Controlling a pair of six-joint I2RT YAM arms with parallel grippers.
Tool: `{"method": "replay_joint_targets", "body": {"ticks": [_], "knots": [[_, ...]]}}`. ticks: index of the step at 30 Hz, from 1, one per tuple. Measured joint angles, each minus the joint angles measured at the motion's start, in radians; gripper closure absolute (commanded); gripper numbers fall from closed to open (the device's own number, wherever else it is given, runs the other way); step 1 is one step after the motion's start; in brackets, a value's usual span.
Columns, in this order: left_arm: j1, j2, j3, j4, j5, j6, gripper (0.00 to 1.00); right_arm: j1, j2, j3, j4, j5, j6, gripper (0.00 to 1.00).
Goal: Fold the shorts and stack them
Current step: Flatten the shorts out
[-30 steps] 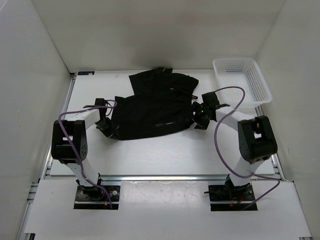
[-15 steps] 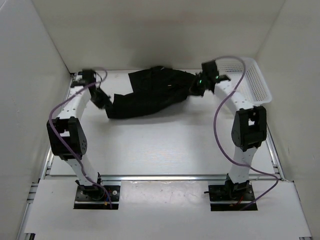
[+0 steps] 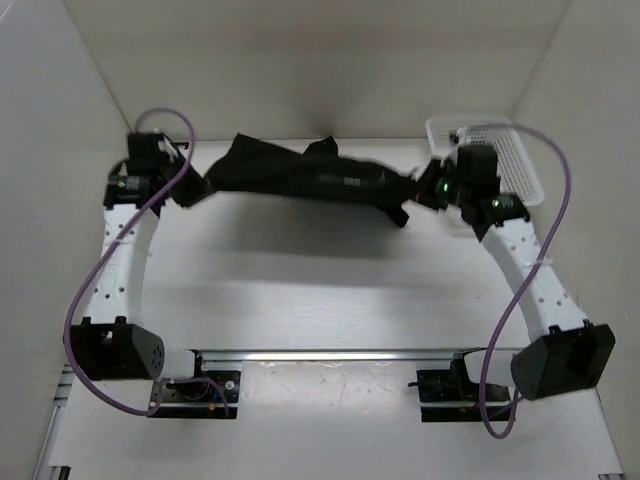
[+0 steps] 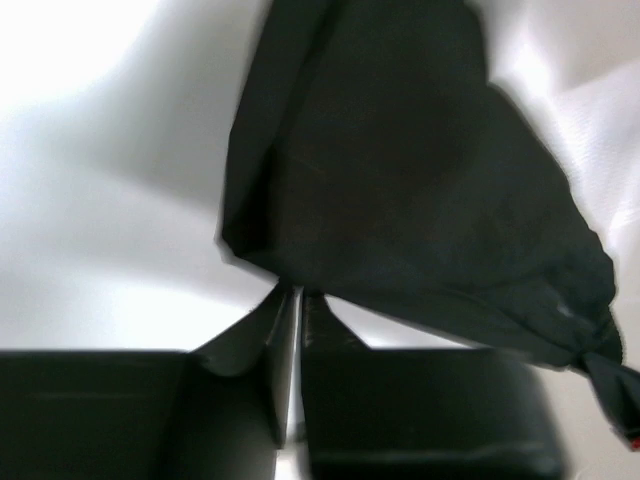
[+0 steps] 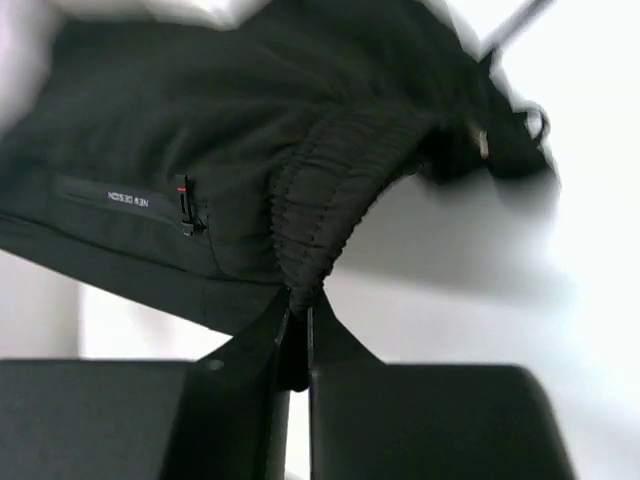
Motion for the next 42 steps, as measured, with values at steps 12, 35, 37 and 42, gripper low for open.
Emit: {"method": "replay_joint_targets", "body": {"ticks": [12, 35, 37, 42], "knots": [[-0.044, -0.068, -0.564, -0.023, -0.049, 0.007, 0.42, 0.018, -0.562, -0.688, -0.218, 0.09, 0.17, 0.69], [-0.104, 0.309, -0.583, 0.144, -0.018, -0.008, 0.29, 0.0, -0.093, -0.864, 0.25, -0.048, 0.473, 0.31], [-0.106, 0.333, -0.561, 0.143, -0.018, -0.013, 0.48, 0.001, -0.047, -0.843, 0.275, -0.039, 0.463, 0.49], [-0.107, 0.401, -0.499, 0.151, -0.019, -0.018, 0.9, 0.003, 0.051, -0.792, 0.288, 0.027, 0.412, 1.0]]}}
